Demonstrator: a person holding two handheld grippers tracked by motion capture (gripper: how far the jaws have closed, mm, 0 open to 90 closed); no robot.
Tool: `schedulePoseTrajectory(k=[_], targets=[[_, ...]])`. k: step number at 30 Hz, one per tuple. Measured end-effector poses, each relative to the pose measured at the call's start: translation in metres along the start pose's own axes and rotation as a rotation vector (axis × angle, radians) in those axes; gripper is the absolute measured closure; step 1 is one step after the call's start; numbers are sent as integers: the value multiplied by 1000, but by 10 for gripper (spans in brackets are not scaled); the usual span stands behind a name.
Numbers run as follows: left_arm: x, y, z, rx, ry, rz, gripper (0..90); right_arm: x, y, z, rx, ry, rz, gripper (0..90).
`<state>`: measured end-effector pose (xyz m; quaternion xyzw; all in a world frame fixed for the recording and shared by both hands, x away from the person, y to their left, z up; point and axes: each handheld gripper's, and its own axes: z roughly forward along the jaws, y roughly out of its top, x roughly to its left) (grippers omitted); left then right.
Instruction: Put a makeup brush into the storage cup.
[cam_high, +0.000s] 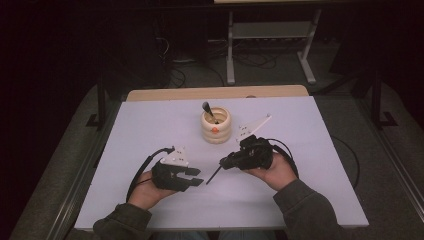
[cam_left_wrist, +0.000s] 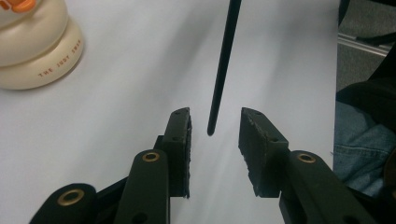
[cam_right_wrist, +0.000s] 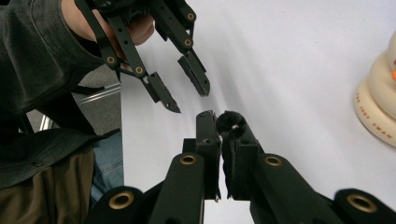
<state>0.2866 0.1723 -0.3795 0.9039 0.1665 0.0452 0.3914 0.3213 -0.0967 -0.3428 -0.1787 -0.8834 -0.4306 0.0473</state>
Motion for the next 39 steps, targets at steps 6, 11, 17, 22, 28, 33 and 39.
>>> schedulePoseTrajectory(k=[6, 11, 17, 22, 28, 33, 39], targets=[[2, -9, -5, -12, 19, -17, 622, -2, 1, -3, 10, -15, -9, 845], [4, -15, -9, -19, 35, -30, 612, -4, 2, -6, 20, -25, 3, 845], [5, -22, -13, -27, 53, -48, 595, -6, 3, -8, 29, -35, 9, 845], [6, -25, -16, -26, 67, -56, 586, -8, 7, -13, 27, -46, 2, 845], [5, -26, -18, -18, 79, -49, 571, -12, 9, -17, 39, -60, 12, 845], [5, -29, -20, -19, 85, -54, 563, -16, 15, -24, 39, -65, 23, 845], [6, -32, -24, -24, 98, -64, 551, -20, 25, -30, 45, -85, 9, 845]])
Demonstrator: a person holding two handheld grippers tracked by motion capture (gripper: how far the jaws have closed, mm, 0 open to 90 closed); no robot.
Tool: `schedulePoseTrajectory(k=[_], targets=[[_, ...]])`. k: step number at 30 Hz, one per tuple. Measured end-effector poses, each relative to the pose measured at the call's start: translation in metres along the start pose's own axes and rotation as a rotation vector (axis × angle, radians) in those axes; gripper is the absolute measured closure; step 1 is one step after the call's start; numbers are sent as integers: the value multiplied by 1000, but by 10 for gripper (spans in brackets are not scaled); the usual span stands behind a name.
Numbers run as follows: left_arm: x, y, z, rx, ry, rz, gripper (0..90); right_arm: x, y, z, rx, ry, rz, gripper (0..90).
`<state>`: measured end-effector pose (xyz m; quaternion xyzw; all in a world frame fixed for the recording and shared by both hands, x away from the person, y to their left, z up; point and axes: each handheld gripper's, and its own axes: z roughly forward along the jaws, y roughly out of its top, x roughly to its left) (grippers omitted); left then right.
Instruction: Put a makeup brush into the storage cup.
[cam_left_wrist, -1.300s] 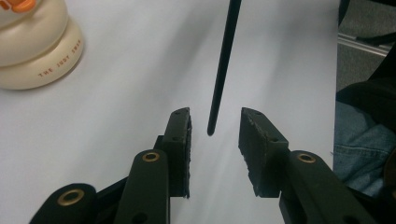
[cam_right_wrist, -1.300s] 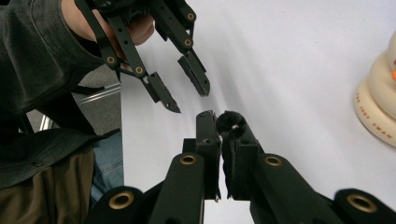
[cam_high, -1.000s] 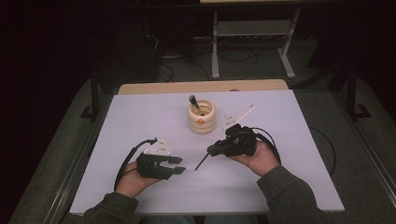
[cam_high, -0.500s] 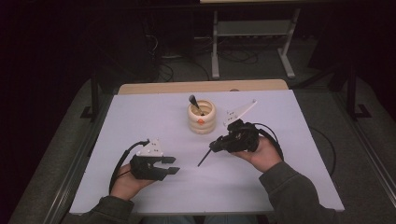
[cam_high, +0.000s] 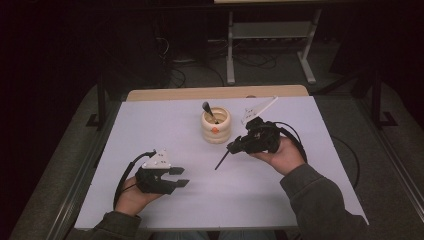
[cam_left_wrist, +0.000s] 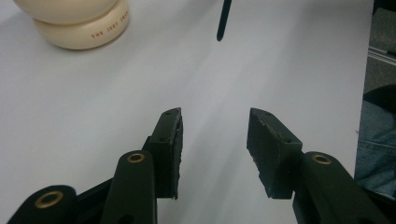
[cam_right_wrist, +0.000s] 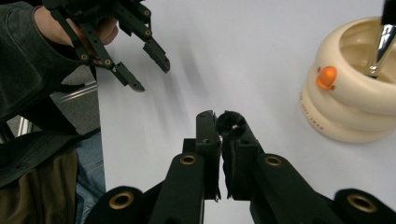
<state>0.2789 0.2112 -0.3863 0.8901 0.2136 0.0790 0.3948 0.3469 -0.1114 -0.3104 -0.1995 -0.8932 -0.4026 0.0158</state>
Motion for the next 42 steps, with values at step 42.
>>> schedulePoseTrajectory(k=[42], targets=[[3, -5, -7, -30, 11, -22, 533, -47, 72, -41, -15, -150, 73, 845]])
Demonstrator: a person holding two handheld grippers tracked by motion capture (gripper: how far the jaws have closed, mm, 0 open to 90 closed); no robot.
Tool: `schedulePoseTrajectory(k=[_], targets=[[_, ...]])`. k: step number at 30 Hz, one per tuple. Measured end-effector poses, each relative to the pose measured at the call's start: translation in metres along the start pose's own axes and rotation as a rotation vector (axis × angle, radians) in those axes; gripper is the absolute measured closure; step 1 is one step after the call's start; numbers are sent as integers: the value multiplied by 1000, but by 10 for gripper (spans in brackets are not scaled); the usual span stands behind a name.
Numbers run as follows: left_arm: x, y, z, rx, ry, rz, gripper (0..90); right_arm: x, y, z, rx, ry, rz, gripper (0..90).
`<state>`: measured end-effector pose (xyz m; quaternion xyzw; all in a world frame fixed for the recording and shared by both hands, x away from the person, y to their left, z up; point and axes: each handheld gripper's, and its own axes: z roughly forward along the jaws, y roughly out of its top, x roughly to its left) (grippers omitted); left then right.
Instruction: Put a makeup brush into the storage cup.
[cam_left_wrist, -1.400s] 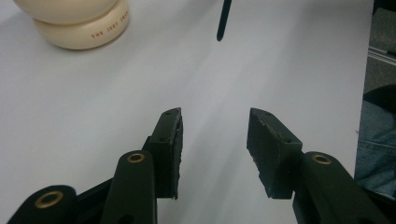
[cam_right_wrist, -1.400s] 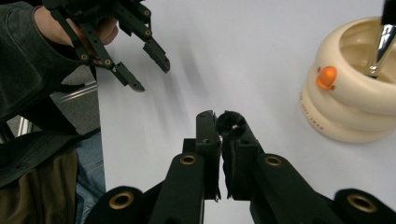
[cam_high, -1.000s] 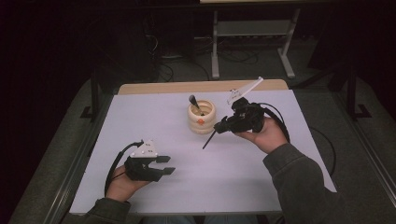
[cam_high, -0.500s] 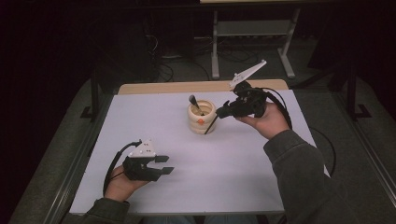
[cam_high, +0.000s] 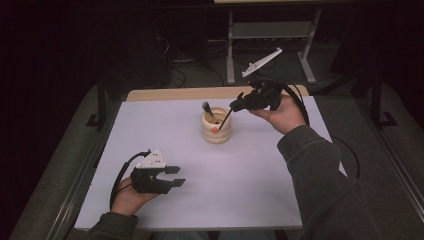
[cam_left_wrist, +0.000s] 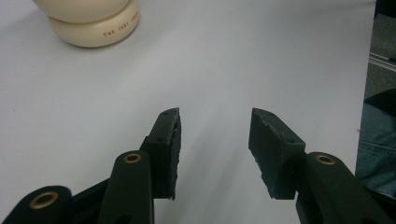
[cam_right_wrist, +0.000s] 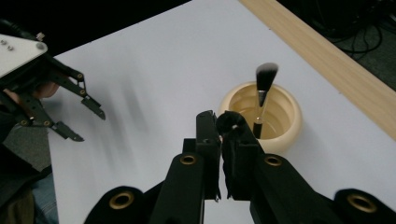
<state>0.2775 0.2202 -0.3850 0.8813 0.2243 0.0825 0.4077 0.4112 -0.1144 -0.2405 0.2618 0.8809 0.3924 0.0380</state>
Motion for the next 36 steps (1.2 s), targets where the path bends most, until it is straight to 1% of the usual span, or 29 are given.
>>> schedulePoseTrajectory(k=[5, 9, 10, 14, 15, 19, 22, 25, 26, 27, 29, 30, 31, 32, 34, 36], targets=[[0, 0, -1, -5, 2, 1, 529, -8, 6, -1, -8, -17, 28, 845], [1, 0, -1, -6, 5, 15, 528, -15, 9, -1, -19, -30, 53, 845], [0, 0, -1, -6, 1, -4, 527, -16, 9, -1, -23, -32, 59, 845], [1, 0, -3, 5, 3, 13, 527, -22, 11, 0, -25, -42, 78, 845], [0, 0, -2, -8, 1, -1, 527, -23, 12, 1, -22, -46, 78, 845], [1, 0, -3, -12, 5, 11, 526, -28, 12, 6, -17, -59, 94, 845], [1, 0, -3, -17, 2, 0, 525, -32, 12, 9, -15, -67, 105, 845], [1, 0, -3, -16, 1, 3, 521, -35, 12, 11, -14, -81, 114, 845], [1, 0, -3, -15, 1, 3, 521, -37, 11, 12, -16, -84, 104, 845], [1, 0, -3, -16, 1, 4, 520, -37, 12, 12, -16, -87, 121, 845], [1, 0, -3, -15, -1, 3, 517, -39, 12, 14, -16, -93, 115, 845], [1, 0, -3, -15, 3, 17, 515, -39, 12, 16, -16, -95, 119, 845], [1, 0, -3, -14, 2, 13, 513, -40, 11, 17, -13, -96, 127, 845], [1, 0, -3, -14, 1, 11, 509, -41, 11, 19, -11, -99, 117, 845], [2, 0, -3, -14, 3, 12, 505, -40, 12, 23, 1, -103, 130, 845], [1, 0, -4, -13, 3, 11, 503, -39, 13, 26, 6, -111, 129, 845]])
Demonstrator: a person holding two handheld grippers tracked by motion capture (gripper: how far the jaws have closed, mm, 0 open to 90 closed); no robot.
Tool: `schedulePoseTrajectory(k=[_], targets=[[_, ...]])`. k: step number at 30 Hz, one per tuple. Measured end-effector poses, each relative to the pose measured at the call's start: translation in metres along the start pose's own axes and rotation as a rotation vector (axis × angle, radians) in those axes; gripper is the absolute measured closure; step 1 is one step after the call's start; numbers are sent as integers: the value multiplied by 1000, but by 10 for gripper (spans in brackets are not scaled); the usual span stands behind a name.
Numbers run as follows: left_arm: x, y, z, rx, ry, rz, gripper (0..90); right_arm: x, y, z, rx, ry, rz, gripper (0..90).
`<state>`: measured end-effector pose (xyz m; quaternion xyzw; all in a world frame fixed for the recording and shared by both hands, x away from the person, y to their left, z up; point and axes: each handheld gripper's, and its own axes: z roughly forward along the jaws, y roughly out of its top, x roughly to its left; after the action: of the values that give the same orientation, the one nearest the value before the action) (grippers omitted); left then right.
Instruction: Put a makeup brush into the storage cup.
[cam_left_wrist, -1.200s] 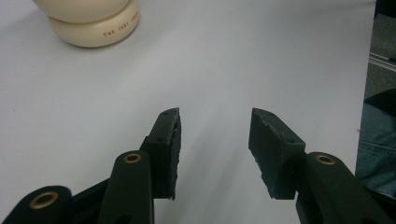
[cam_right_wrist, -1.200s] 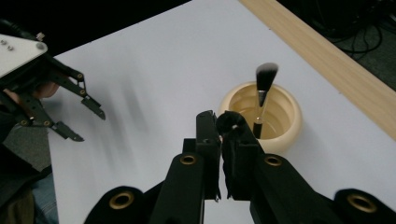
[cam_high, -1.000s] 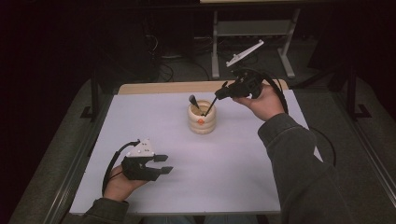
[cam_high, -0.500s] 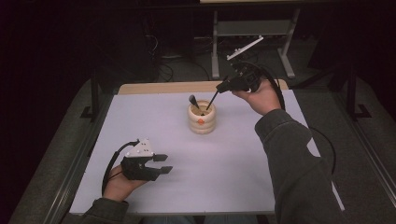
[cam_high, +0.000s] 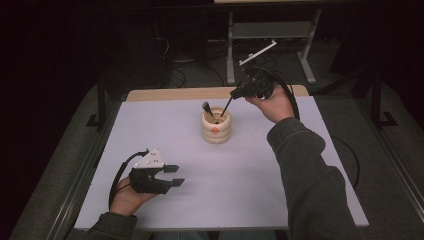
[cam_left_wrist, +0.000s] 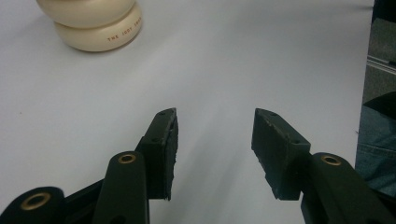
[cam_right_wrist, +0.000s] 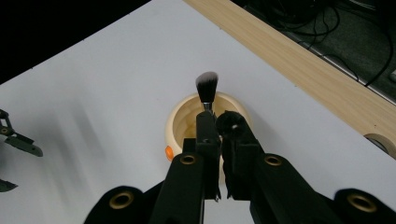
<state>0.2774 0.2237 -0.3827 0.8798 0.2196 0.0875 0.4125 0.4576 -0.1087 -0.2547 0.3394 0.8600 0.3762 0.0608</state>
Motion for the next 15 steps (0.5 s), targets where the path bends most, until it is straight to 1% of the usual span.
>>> schedulePoseTrajectory(k=[2, 3, 4, 5, 6, 9, 13, 14, 15], targets=[[0, 0, 0, 0, 0, 0, 503, 0, 1, 3, 1, -3, 4, 845], [0, 0, 0, 0, 0, -2, 503, 0, 1, 4, 1, -5, -3, 845], [-1, 0, 0, 0, -5, -14, 503, 0, 1, 5, 3, -9, -3, 845], [-1, 0, 0, 0, -3, -8, 502, -1, 1, 6, 3, -10, 0, 845], [-1, 0, 0, -1, -4, -8, 502, -1, 1, 7, 4, -11, 9, 845], [-1, 0, 0, 0, -4, -10, 499, -2, 0, 9, 6, -15, 14, 845], [0, 0, -1, -5, -2, -7, 493, -4, 0, 11, 4, -23, 7, 845], [1, 0, -1, -6, 1, 6, 492, -5, -1, 11, 2, -25, 6, 845], [0, 0, -1, -6, 1, 3, 490, -5, -1, 12, 0, -23, 20, 845]])
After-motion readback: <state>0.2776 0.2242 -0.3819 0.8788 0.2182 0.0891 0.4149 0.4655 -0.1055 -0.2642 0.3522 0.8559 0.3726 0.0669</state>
